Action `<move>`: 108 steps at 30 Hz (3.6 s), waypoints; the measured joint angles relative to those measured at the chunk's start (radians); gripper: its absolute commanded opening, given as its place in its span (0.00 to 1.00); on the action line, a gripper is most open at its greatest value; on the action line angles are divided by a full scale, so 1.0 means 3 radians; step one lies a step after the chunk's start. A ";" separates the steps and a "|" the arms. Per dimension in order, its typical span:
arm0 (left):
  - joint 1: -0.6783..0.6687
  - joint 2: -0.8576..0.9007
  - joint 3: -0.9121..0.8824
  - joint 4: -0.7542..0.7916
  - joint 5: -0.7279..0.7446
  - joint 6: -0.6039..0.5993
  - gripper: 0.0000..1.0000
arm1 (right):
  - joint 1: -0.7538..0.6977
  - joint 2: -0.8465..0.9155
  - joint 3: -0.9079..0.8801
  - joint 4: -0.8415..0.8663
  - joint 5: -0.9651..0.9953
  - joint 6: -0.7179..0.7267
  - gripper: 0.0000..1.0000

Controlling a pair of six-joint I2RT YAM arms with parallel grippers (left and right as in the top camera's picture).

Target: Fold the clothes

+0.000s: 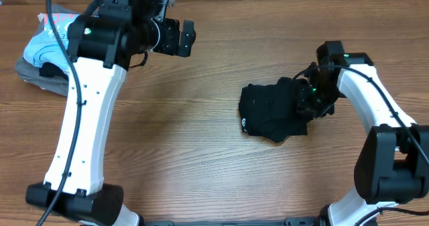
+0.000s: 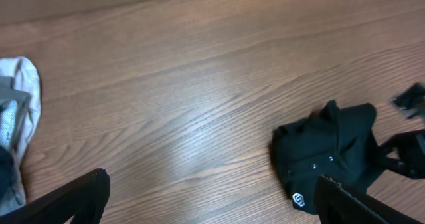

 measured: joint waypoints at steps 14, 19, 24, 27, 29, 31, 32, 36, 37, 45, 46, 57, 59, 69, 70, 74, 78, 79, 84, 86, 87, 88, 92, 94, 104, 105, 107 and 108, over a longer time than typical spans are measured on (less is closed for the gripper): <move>-0.0211 0.0495 0.0000 -0.0056 0.0271 0.0010 1.00 | -0.0378 -0.0014 0.0759 -0.0235 -0.0083 0.0118 0.95; -0.0642 0.0825 0.0000 0.0134 0.0370 0.0011 1.00 | -0.0537 -0.0014 0.0759 -0.0117 -0.0161 0.0158 1.00; -0.1125 0.1123 -0.0001 0.0454 0.0420 0.0009 1.00 | -0.0744 -0.0014 0.0759 -0.0111 -0.0198 0.0191 1.00; -0.1301 0.1254 -0.0001 0.0626 0.0422 0.0008 1.00 | -0.0871 -0.0014 0.0759 -0.0109 -0.0198 0.0200 1.00; -0.1410 0.1339 -0.0001 0.0738 0.0430 0.0008 1.00 | -0.0946 -0.0014 0.0759 -0.0103 -0.0198 0.0201 1.00; -0.1498 0.1399 -0.0001 0.0835 0.0431 0.0008 1.00 | -0.0989 -0.0014 0.0759 -0.0097 -0.0197 0.0202 1.00; -0.1548 0.1431 -0.0001 0.0904 0.0431 0.0008 1.00 | -0.1008 -0.0014 0.0759 -0.0097 -0.0200 0.0207 1.00; -0.1691 0.1522 -0.0001 0.1099 0.0431 0.0009 1.00 | -0.1015 -0.0014 0.0759 -0.0098 -0.0201 0.0216 1.00; -0.1715 0.1551 -0.0001 0.1132 0.0432 0.0010 1.00 | -0.1015 -0.0014 0.0759 -0.0099 -0.0198 0.0217 1.00; -0.1843 0.1924 -0.0001 0.1191 0.0470 0.0010 1.00 | -0.1015 -0.0014 0.0759 -0.0098 -0.0201 0.0223 1.00; -0.1843 0.1979 -0.0001 0.1190 0.0478 0.0011 1.00 | -0.1015 -0.0014 0.0759 -0.0095 -0.0201 0.0223 1.00; -0.1882 0.2322 0.0056 0.1002 -0.0242 0.0888 1.00 | -0.1015 -0.0014 0.0759 -0.0093 -0.0197 0.0223 1.00; -0.1906 0.2324 0.0074 0.0942 -0.0486 0.1113 1.00 | -0.1015 -0.0014 0.0759 -0.0093 -0.0200 0.0224 1.00; -0.1732 0.2298 0.0158 0.0726 -0.1694 0.1998 1.00 | -0.1015 -0.0014 0.0759 -0.0079 -0.0198 0.0225 1.00; -0.1676 0.2296 0.0159 0.0690 -0.1743 0.2017 1.00 | -0.1015 -0.0014 0.0759 -0.0078 -0.0198 0.0225 1.00; -0.1320 0.2295 0.0163 0.0456 -0.1929 0.2038 1.00 | -0.1015 -0.0014 0.0759 -0.0074 -0.0200 0.0223 1.00; -0.1029 0.2295 0.0164 0.0270 -0.2090 0.1944 1.00 | -0.1015 -0.0014 0.0759 -0.0069 -0.0200 0.0224 1.00; -0.0993 0.2295 0.0168 0.0216 -0.2120 0.1854 1.00 | -0.1015 -0.0014 0.0759 -0.0067 -0.0200 0.0224 1.00; -0.0940 0.2294 0.0242 -0.0067 -0.2167 0.1317 1.00 | -0.1015 -0.0014 0.0759 -0.0036 -0.0200 0.0224 1.00; -0.0940 0.2291 0.0317 -0.0219 -0.2078 0.1034 1.00 | -0.1015 -0.0014 0.0759 -0.0032 -0.0200 0.0223 1.00; -0.0940 0.2281 0.0365 -0.0276 -0.1965 0.0879 1.00 | -0.1015 -0.0014 0.0759 -0.0032 -0.0200 0.0224 1.00; -0.0938 0.2269 0.0403 -0.0300 -0.1868 0.0767 1.00 | -0.1015 -0.0014 0.0759 -0.0032 -0.0201 0.0223 1.00; -0.0940 0.2115 0.0557 -0.0272 -0.1280 0.0264 1.00 | -0.1015 -0.0014 0.0759 -0.0027 -0.0200 0.0223 1.00; -0.0940 0.2004 0.0600 -0.0183 -0.1002 -0.0023 1.00 | -0.1015 -0.0014 0.0759 -0.0025 -0.0200 0.0223 1.00; -0.0940 0.1921 0.0467 0.0151 -0.0580 -0.0999 1.00 | -0.1015 -0.0014 0.0759 -0.0024 -0.0200 0.0224 1.00; -0.0940 0.1940 0.0423 0.0188 -0.0586 -0.1064 1.00 | -0.1015 -0.0014 0.0759 -0.0029 -0.0198 0.0223 1.00; -0.0942 0.2001 0.0340 0.0225 -0.0633 -0.1174 1.00 | -0.1015 -0.0014 0.0759 -0.0041 -0.0201 0.0224 1.00; -0.0944 0.2040 0.0317 0.0226 -0.0661 -0.1221 1.00 | -0.1015 -0.0014 0.0759 -0.0053 -0.0201 0.0224 1.00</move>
